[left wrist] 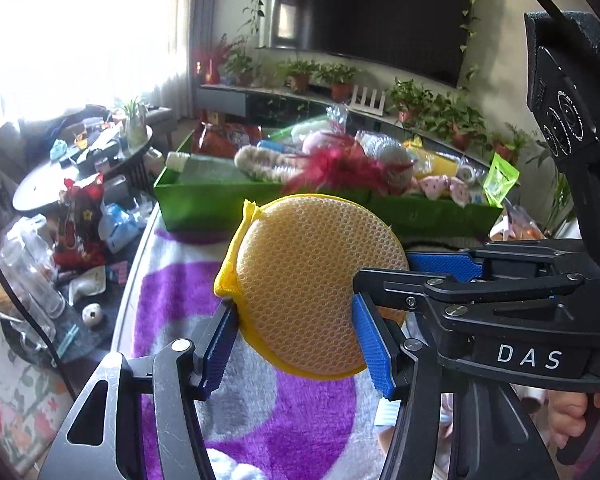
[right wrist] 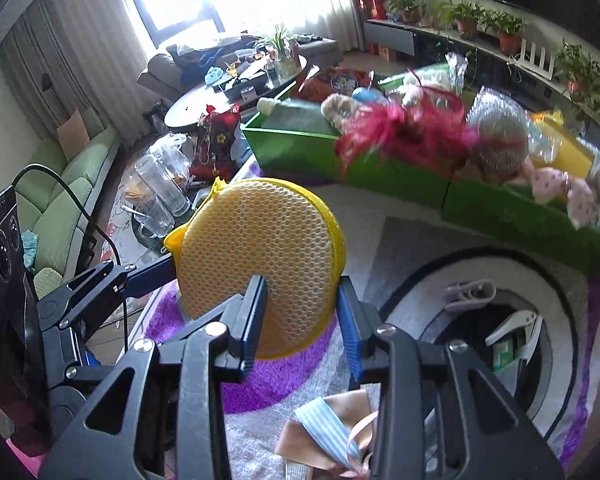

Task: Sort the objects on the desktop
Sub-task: 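Carry the held sponge with the left tool over the green box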

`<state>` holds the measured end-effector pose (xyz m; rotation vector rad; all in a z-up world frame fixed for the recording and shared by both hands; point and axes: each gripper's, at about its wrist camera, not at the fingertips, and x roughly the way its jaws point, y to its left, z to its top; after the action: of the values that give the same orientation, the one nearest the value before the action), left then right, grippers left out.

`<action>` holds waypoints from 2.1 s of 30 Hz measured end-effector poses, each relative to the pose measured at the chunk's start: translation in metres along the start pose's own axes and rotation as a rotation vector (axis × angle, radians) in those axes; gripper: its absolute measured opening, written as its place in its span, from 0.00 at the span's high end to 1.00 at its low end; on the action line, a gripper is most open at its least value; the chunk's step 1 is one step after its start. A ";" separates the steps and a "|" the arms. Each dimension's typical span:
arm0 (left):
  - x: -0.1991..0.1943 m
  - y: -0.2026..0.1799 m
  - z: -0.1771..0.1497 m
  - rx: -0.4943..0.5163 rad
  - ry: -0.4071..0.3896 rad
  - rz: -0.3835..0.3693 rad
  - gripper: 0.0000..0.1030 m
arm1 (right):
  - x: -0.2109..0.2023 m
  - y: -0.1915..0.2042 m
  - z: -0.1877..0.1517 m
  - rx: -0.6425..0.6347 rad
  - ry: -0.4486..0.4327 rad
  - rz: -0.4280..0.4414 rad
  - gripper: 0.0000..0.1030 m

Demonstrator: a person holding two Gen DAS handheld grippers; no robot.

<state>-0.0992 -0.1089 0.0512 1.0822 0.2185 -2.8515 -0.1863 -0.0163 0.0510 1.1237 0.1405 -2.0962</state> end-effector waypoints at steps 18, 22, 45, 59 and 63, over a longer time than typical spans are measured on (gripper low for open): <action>0.005 0.010 0.036 0.033 -0.045 0.017 0.44 | 0.001 0.006 0.042 -0.030 -0.055 -0.025 0.65; 0.010 0.016 0.047 0.037 -0.049 0.022 0.44 | 0.005 0.007 0.053 -0.037 -0.062 -0.029 0.64; 0.050 0.050 0.122 0.070 -0.092 0.130 0.44 | 0.045 0.002 0.143 -0.042 -0.127 0.004 0.64; 0.095 0.059 0.143 0.095 -0.060 0.147 0.44 | 0.080 -0.018 0.170 -0.002 -0.121 -0.005 0.64; 0.106 0.065 0.144 0.091 -0.046 0.151 0.44 | 0.092 -0.024 0.174 0.009 -0.106 0.001 0.64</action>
<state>-0.2637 -0.1998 0.0803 1.0000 0.0031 -2.7711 -0.3508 -0.1226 0.0827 1.0154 0.0795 -2.1516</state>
